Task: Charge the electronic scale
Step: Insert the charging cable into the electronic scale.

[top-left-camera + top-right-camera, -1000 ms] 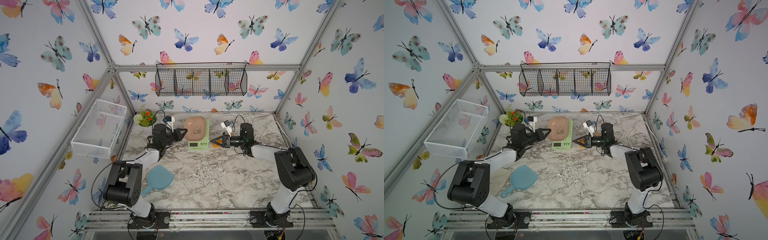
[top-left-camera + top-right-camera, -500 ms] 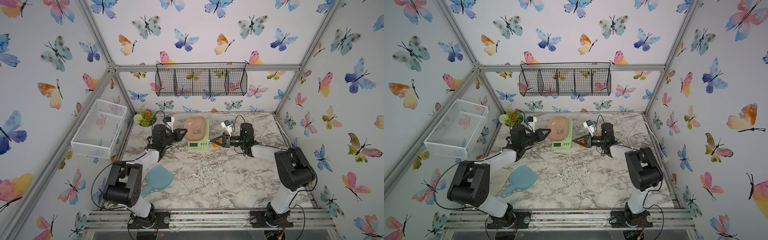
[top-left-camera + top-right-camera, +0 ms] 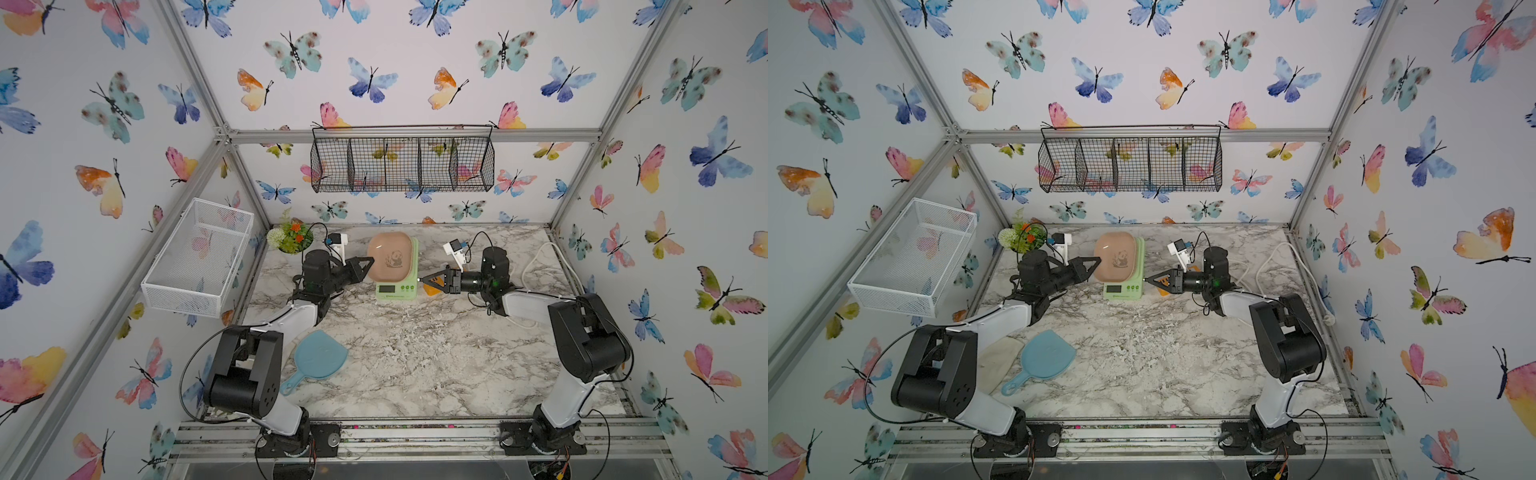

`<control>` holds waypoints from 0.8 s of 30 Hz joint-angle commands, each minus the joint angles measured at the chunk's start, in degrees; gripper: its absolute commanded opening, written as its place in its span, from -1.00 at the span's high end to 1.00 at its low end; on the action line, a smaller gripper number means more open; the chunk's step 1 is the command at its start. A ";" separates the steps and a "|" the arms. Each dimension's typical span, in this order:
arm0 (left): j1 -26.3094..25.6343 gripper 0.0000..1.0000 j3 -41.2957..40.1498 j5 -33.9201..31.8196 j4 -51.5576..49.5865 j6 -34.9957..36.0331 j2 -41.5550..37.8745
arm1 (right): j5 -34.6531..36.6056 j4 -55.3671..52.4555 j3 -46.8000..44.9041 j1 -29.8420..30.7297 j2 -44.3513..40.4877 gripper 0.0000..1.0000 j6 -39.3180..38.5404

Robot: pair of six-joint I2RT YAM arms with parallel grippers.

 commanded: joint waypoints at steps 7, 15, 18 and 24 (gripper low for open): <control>-0.65 1.00 0.49 1.86 7.05 -2.34 -3.25 | 0.03 0.31 -1.24 0.61 0.26 0.96 0.27; -0.87 1.00 0.47 1.39 7.66 -2.58 -3.30 | -0.16 -0.04 -1.64 0.58 0.01 0.96 0.06; -1.11 1.00 0.74 1.78 7.76 -2.66 -2.99 | -0.20 -0.30 -1.35 0.56 0.22 0.96 0.06; -1.27 1.00 0.66 2.72 8.13 -1.96 -2.95 | -0.58 -1.49 -0.50 0.54 0.51 0.96 0.25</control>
